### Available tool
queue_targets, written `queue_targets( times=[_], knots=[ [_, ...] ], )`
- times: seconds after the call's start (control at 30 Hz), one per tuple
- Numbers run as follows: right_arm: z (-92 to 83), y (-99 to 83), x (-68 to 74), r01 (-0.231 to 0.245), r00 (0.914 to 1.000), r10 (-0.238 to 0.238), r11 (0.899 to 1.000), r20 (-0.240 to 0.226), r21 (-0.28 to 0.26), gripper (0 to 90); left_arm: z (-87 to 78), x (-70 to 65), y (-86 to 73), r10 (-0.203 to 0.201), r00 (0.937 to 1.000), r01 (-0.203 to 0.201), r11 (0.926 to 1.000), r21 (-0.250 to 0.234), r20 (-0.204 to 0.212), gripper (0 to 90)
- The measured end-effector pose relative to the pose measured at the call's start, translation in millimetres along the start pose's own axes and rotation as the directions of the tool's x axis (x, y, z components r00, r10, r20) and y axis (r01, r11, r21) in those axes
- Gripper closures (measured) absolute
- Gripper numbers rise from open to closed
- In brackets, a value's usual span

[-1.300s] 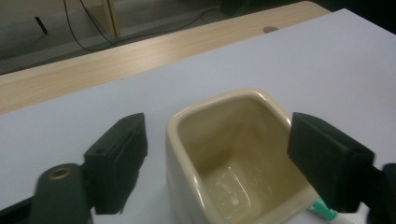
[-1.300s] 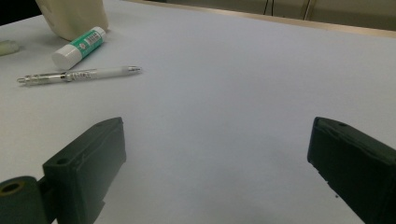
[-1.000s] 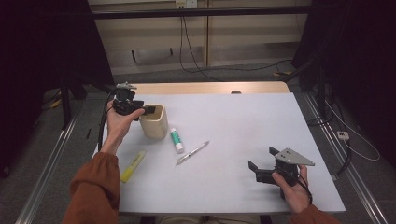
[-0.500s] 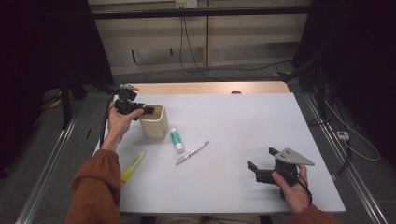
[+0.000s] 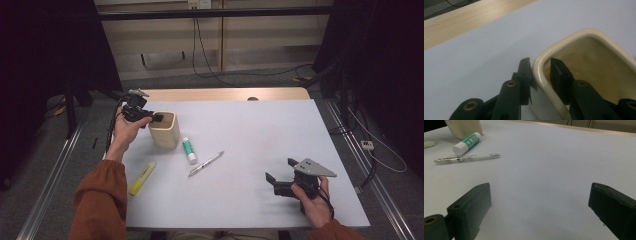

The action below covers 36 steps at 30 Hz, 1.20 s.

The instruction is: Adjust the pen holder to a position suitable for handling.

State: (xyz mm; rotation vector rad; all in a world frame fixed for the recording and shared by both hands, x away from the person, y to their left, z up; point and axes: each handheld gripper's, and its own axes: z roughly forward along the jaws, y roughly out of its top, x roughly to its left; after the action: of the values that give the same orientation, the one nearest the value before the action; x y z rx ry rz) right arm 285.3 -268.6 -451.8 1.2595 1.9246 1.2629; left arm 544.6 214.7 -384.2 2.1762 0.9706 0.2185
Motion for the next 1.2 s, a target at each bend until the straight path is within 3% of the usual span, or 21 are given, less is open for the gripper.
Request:
queue_targets(
  times=[0.13,0.23,0.43,0.6,0.8,0.97,1.2],
  knots=[
    [0.1,0.0,0.0,0.000,1.0000,0.000,1.000,-0.001,0.000,4.2,-1.3,0.8,-1.2,-0.025,0.9996,0.025,0.9997,-0.001,-0.010,71.2],
    [0.0,0.1,0.0,0.001,1.0000,-0.001,1.000,-0.001,0.000,4.3,-2.0,1.2,-1.7,-0.066,0.9971,0.066,0.9978,-0.005,-0.038,71.3],
    [0.1,0.1,-0.2,0.001,1.0000,-0.001,1.000,0.000,0.000,4.2,-4.2,2.0,-2.5,-0.080,0.9953,0.080,0.9968,-0.003,-0.055,71.4],
    [0.3,0.3,0.0,-0.002,1.0000,0.002,1.000,0.000,0.000,4.2,-9.4,1.6,-3.9,-0.102,0.9929,0.100,0.9944,-0.036,-0.062,71.4],
    [0.3,0.3,0.0,-0.002,1.0000,0.002,1.000,0.002,0.000,4.2,-19.7,-5.3,-0.3,-0.103,0.9928,0.101,0.9938,-0.047,-0.061,71.5],
    [-0.3,0.4,0.5,0.002,1.0000,-0.002,1.000,0.006,0.000,4.2,-26.5,-17.3,3.9,-0.071,0.9959,0.069,0.9967,-0.043,-0.056,71.5],
    [-0.1,0.6,0.7,0.002,1.0000,-0.002,1.000,0.001,-0.001,4.2,-35.4,-29.9,8.4,-0.064,0.9971,0.061,0.9957,-0.070,-0.042,71.5]
  ],
)
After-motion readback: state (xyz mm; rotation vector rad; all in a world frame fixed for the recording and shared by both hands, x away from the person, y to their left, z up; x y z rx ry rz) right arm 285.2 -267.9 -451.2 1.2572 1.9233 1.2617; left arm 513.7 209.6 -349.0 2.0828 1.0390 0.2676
